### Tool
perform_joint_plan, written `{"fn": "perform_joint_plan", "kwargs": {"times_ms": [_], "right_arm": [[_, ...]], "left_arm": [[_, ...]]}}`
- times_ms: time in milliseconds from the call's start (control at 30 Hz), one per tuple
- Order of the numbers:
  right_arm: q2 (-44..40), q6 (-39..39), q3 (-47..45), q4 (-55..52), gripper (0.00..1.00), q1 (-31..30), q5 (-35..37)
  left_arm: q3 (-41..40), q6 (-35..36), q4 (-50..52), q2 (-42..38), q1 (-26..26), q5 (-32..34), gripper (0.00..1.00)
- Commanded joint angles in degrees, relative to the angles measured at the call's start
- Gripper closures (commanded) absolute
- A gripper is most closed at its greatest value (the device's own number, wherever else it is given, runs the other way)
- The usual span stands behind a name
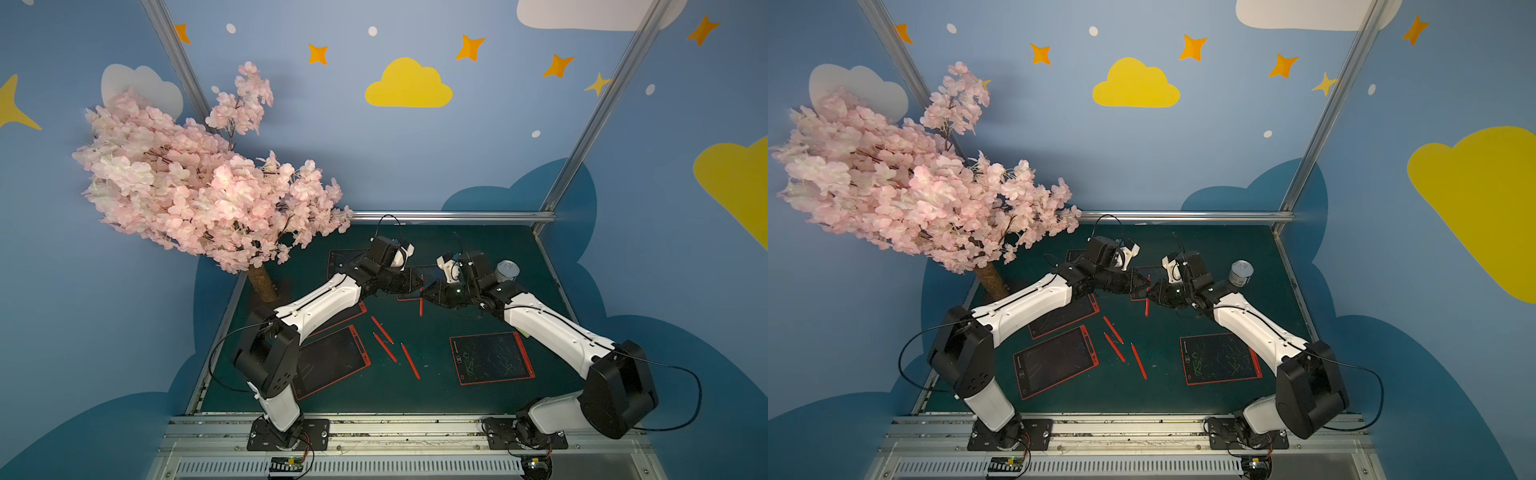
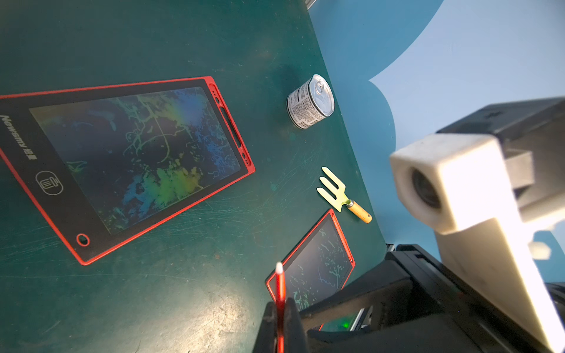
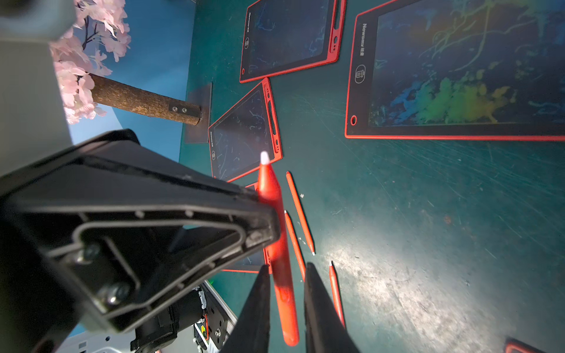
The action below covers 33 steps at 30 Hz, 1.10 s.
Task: Place the stylus back onto the writing tablet
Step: Place the stylus on the writing tablet.
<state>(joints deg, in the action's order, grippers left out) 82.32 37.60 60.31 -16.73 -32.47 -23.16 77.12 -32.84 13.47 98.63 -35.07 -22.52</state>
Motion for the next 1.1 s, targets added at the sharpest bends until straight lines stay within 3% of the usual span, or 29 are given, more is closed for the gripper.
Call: {"fn": "perform_joint_plan", "kwargs": {"times_ms": [0, 1067], "right_arm": [[1.1, 0.1, 2.8, -0.2, 0.79, -0.3, -0.5], [2.7, -2.1, 4.6, -2.7, 0.93, -0.2, 1.7]], "left_arm": [[0.0, 0.2, 0.4, -1.6, -0.2, -1.1, 0.97], [0.0, -0.3, 0.3, -1.7, 0.0, -1.7, 0.97]]}}
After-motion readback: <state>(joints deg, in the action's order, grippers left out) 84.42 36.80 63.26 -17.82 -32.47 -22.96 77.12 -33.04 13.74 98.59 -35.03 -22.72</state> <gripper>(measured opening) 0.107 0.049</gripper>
